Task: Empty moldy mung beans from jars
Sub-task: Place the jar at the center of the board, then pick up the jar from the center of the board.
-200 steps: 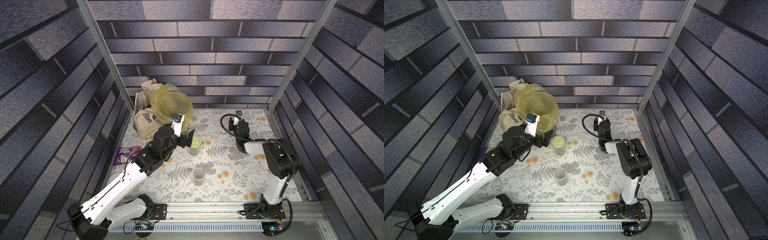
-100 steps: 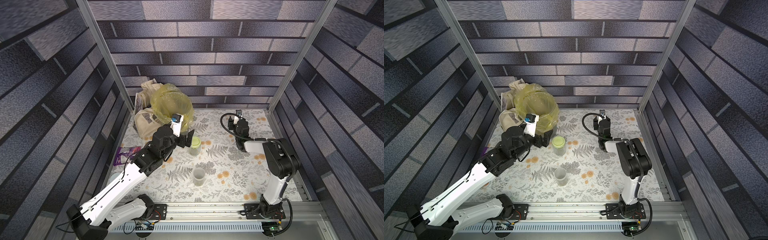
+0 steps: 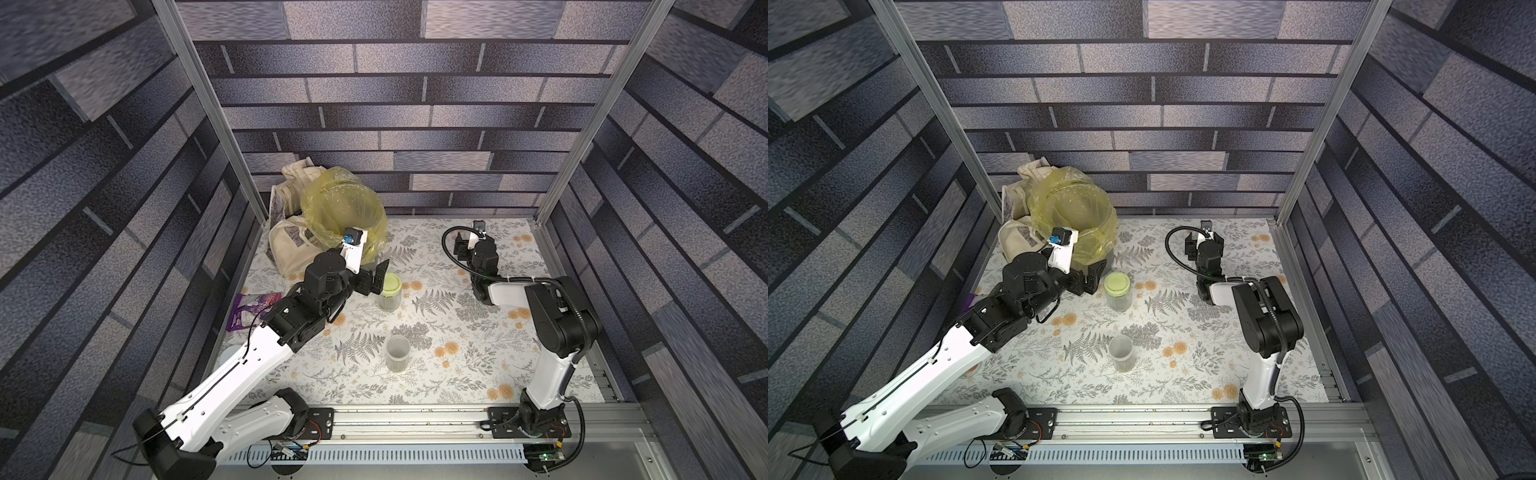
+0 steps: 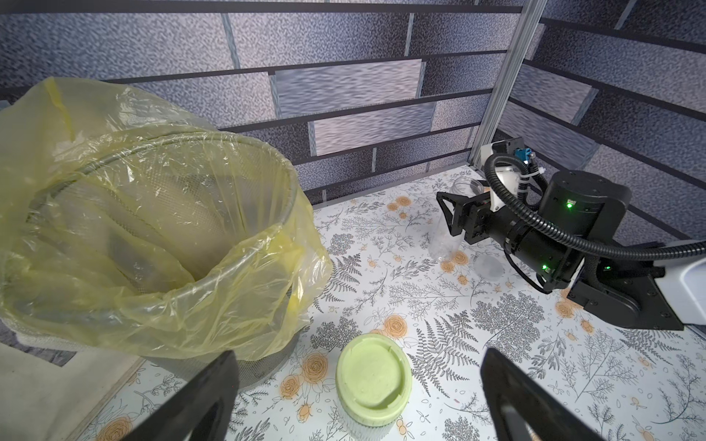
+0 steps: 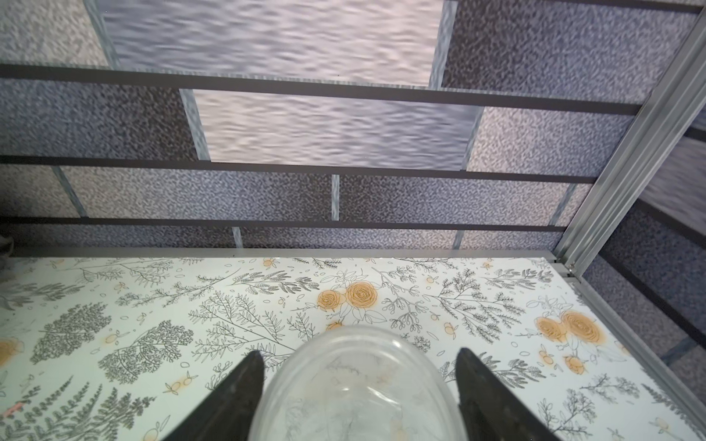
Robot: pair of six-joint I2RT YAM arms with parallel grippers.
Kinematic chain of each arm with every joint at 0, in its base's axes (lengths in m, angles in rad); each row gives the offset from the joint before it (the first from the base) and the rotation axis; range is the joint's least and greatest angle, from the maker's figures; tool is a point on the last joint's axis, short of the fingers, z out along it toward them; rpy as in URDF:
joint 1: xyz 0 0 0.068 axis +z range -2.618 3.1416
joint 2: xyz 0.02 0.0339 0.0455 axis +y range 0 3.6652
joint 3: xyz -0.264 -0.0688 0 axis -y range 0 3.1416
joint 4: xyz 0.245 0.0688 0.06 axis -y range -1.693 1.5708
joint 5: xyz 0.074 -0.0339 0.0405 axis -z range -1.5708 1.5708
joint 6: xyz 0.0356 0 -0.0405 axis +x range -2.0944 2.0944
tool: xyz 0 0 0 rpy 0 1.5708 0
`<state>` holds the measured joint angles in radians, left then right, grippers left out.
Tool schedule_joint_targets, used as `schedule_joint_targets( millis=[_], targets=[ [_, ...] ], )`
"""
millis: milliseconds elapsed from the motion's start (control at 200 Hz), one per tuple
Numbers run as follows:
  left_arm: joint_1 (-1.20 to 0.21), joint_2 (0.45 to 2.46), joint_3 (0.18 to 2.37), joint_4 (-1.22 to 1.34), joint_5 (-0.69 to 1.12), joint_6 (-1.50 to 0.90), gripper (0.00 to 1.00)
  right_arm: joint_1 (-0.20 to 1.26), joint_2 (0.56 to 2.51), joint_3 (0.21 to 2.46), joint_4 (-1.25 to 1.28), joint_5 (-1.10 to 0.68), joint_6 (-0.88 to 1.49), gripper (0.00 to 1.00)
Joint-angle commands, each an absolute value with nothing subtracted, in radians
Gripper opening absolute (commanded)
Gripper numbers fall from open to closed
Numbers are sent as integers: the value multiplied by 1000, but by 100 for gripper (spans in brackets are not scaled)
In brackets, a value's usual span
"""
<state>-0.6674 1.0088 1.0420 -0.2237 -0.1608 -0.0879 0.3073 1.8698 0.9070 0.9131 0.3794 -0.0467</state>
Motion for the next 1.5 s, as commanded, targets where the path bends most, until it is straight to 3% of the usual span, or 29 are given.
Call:
schedule_joint_targets(
  millis=[0,95,691,992,1212,1493],
  targets=[
    [-660,1012,1055,-224,-150,-101,100,303,1857,874,979,388,-28,90],
    [-659,1022,1061,-231,-154,-97,100,302,1839,859,987,389,-25,100],
    [-653,1040,1055,-236,-137,-91,100,345,1638,756,957,459,-139,100],
    [-662,1037,1039,-259,-118,-98,100,415,1387,709,596,497,-43,100],
    [-709,1085,1061,-320,-175,-68,100,555,1179,631,460,566,-157,100],
    [-766,1143,1055,-361,-223,-60,100,608,860,543,202,265,-52,99]
  ],
)
